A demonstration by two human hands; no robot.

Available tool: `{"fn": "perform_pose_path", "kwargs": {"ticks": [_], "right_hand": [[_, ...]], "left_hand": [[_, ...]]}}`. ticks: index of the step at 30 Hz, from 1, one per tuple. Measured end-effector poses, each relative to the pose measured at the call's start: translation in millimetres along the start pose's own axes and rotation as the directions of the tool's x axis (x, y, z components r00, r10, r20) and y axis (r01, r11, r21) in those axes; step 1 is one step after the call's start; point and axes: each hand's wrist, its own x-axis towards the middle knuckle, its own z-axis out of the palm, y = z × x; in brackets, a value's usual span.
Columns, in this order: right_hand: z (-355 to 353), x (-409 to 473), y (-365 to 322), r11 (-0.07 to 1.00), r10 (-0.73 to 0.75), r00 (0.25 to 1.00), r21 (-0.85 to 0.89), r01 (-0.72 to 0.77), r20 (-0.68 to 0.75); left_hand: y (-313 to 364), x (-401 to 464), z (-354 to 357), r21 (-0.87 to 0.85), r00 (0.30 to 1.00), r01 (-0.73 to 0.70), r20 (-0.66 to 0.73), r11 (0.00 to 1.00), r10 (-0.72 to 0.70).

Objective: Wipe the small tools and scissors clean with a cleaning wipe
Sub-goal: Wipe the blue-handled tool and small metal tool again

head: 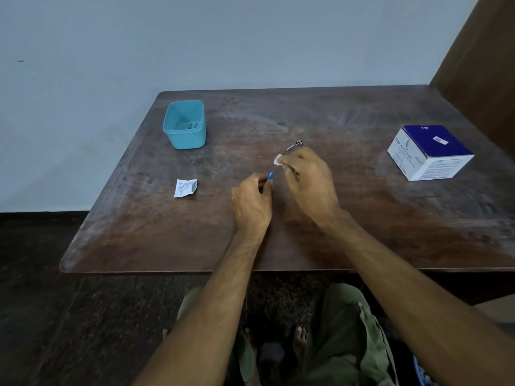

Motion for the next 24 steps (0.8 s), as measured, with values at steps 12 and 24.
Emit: {"fn": "perform_pose_path", "kwargs": {"ticks": [12, 24], "right_hand": [[2.4, 8.4, 3.7, 0.916, -0.09, 0.975, -0.368, 0.161, 0.203], [4.1, 2.2, 6.7, 0.916, -0.117, 0.976, -0.359, 0.177, 0.182]], "left_hand": [[-0.5, -5.5, -1.3, 0.115, 0.999, -0.039, -0.01, 0.993, 0.041], [-3.3, -5.6, 0.8, 0.104, 0.999, -0.04, -0.02, 0.994, 0.043]]}}
